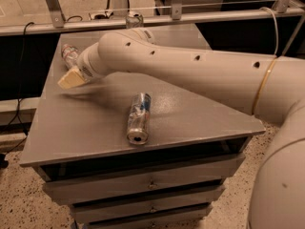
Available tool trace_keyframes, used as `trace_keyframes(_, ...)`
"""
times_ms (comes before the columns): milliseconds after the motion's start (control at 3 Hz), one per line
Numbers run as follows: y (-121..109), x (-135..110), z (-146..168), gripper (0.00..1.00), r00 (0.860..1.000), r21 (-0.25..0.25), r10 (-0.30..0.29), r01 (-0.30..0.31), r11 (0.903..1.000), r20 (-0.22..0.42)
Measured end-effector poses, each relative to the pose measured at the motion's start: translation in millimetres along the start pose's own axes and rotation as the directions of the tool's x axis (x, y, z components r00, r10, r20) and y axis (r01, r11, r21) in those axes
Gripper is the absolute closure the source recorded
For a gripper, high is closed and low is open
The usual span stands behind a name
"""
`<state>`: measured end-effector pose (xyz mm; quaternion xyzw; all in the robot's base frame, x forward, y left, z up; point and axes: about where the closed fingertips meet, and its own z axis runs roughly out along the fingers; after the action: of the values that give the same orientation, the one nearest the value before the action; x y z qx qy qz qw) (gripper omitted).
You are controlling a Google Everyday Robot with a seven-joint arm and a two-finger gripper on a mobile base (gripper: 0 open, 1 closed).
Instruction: Move water bottle near 7up can
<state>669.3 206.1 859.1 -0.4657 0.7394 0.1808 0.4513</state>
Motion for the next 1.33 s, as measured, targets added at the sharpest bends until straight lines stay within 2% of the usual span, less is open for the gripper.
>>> trace_keyframes(667,-22,14,-16,0.73,0.999,0.114,0.052,-0.052,0.9921,0.003)
trace_keyframes(1000,-43,30,-29,0.95,0.994,0.121,0.109,-0.106,0.9870,-0.021)
trace_keyframes(1333,-84,48,-59,1.00,0.991,0.112,0.118,-0.111,0.9876,-0.058)
